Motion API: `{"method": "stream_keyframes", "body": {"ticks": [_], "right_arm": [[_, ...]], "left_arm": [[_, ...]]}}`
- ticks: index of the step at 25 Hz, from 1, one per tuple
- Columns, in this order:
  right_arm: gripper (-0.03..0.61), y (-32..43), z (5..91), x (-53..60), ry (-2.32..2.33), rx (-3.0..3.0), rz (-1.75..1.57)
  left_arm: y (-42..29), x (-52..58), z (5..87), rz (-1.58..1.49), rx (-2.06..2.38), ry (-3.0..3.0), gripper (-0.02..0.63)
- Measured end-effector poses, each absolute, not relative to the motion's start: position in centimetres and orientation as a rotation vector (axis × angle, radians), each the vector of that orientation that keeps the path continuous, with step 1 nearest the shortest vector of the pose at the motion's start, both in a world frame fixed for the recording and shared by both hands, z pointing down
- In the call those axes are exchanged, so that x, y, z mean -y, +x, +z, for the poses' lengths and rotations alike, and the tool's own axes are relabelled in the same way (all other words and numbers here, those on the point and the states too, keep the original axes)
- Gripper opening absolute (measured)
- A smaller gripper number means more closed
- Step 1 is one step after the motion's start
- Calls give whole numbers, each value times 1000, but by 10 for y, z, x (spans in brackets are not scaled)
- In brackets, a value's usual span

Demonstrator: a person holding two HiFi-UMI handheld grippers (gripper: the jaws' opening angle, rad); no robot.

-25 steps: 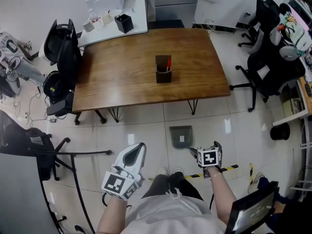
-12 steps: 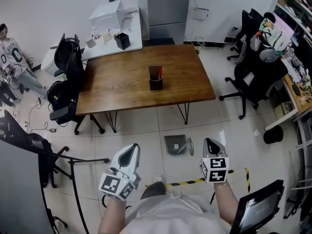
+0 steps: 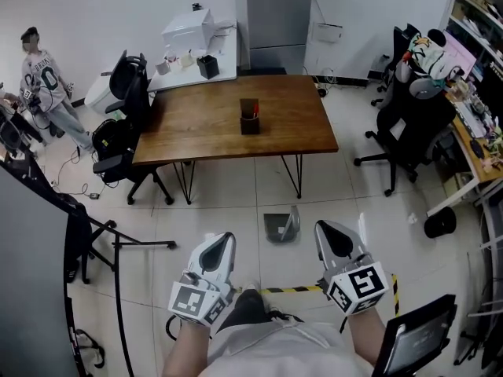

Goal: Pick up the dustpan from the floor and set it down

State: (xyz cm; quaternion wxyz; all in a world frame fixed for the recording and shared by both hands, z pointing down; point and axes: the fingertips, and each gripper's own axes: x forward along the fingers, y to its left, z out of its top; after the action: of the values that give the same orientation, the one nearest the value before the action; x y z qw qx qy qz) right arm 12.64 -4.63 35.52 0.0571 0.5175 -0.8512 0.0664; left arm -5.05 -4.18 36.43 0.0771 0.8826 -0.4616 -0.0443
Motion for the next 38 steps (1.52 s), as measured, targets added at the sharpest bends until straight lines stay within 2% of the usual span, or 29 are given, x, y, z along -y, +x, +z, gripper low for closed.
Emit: {"method": "stream_keyframes", "body": {"ticks": [11, 38], "right_arm": [[2, 108, 322, -6, 1528, 2680, 130], [2, 92, 321, -10, 1500, 2645, 110]], "left_arm": [[-62, -4, 343, -161, 1367, 2678, 15], [-72, -14, 336, -146, 1352, 2716, 15]]}}
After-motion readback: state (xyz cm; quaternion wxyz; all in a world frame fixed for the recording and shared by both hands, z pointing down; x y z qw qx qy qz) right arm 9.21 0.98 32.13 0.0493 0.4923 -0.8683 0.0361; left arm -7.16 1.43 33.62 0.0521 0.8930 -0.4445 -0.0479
